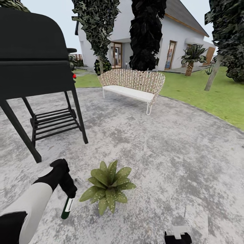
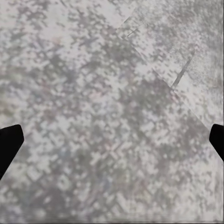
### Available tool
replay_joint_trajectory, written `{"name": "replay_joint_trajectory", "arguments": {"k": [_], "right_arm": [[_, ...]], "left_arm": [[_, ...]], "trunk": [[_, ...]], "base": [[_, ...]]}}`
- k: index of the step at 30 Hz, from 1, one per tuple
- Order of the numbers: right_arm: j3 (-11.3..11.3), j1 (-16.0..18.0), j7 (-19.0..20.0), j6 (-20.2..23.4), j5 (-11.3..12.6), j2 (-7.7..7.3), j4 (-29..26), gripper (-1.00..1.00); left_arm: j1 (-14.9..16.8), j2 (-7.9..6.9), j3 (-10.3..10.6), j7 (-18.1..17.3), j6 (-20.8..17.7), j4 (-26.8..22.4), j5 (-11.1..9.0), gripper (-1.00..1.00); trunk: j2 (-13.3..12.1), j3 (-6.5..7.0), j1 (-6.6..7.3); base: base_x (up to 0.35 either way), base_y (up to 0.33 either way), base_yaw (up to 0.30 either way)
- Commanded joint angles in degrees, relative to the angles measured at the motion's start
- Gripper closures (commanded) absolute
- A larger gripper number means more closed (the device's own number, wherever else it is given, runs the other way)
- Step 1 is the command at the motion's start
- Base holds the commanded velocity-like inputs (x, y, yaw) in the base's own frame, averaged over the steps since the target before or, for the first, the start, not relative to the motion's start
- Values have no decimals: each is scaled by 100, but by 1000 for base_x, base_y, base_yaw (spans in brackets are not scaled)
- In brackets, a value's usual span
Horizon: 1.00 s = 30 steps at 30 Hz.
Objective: Pick up the pesticide atomizer in the garden and spray insectifuge to fully cover both potted plants in the garden.
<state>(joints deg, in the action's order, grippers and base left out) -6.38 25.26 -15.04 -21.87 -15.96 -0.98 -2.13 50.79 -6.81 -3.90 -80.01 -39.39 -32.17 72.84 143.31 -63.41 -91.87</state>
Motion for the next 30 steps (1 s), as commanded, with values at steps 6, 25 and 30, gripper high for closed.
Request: {"name": "replay_joint_trajectory", "arguments": {"k": [6, 25, 30], "right_arm": [[-48, 5, -17, -19, -65, 1, 11, -100], [-44, 5, -17, -19, -66, 1, 28, -100], [-42, 5, -17, -19, -66, 1, 28, -100]], "left_arm": [[-87, -89, -43, -56, -46, 7, 80, 100], [-1023, -514, -437, 46, 687, -94, -59, 100], [-1027, -501, -470, 140, 704, -91, -45, 100]], "trunk": [[2, 14, 1], [2, 15, 1], [2, 15, 1]], "base": [[0, 0, -282], [0, 0, -22], [5, 0, 0]]}}
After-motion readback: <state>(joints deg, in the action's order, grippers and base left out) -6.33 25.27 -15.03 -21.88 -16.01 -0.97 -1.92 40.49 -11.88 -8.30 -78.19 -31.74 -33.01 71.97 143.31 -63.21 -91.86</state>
